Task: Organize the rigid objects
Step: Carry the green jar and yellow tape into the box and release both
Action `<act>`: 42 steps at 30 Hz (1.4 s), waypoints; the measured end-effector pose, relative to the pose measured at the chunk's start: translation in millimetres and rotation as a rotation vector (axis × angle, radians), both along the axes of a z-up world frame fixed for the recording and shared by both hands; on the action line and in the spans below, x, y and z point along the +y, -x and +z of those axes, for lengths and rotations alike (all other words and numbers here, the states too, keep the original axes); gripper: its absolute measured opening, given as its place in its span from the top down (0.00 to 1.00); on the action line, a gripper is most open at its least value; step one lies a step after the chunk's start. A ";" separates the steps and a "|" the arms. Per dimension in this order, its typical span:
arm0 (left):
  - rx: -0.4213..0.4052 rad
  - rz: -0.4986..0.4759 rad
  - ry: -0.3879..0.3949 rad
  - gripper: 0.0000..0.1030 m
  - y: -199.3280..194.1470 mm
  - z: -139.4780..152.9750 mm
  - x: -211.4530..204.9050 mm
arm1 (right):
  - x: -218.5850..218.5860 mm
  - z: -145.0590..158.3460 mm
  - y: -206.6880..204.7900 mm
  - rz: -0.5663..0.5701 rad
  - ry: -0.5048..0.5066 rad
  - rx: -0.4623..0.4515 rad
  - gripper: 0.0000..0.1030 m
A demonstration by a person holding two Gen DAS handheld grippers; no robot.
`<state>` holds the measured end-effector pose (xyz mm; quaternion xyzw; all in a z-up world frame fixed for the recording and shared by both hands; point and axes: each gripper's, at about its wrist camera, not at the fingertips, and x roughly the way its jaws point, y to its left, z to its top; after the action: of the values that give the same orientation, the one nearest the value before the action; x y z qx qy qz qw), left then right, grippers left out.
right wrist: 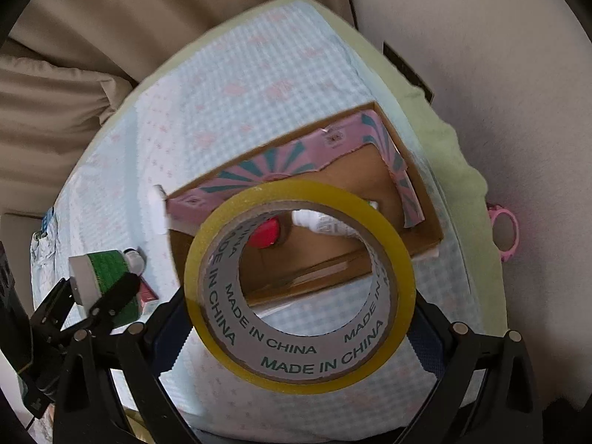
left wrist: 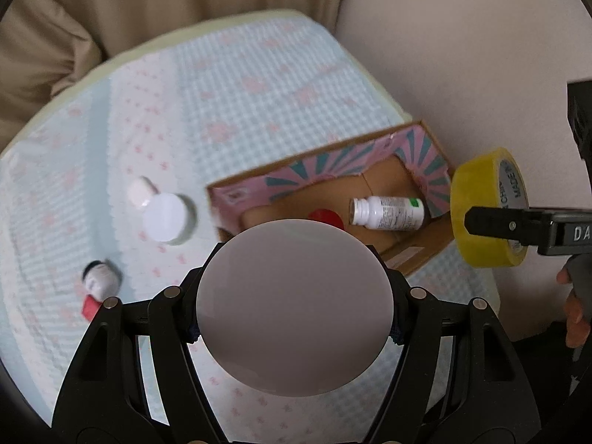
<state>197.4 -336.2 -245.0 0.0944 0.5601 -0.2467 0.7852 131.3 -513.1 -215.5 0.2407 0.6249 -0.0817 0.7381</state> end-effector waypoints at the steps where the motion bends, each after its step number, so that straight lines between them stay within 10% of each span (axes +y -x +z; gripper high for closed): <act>1: 0.012 -0.005 -0.014 0.34 -3.4 -8.8 -7.6 | -3.3 -5.7 -3.8 0.004 -0.010 0.010 0.04; 18: 0.175 -0.040 -0.194 0.34 -37.1 -114.6 -51.6 | -40.9 -109.3 -69.9 0.115 -0.076 0.152 0.04; 22: 0.180 -0.054 -0.193 0.32 -39.4 -114.5 -56.6 | -42.6 -113.0 -75.6 0.147 -0.035 0.145 0.03; 25: 0.119 -0.073 -0.190 0.00 -37.7 -101.8 -58.8 | -44.9 -111.3 -78.6 0.154 0.011 0.147 0.01; 42: 0.091 -0.028 -0.135 0.00 -28.3 -66.2 -29.0 | -59.3 -66.6 -52.0 0.032 0.025 0.011 0.00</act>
<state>225.7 -365.1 -311.3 0.1438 0.6091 -0.2233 0.7473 183.3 -572.4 -282.1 0.2213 0.6318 -0.0791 0.7387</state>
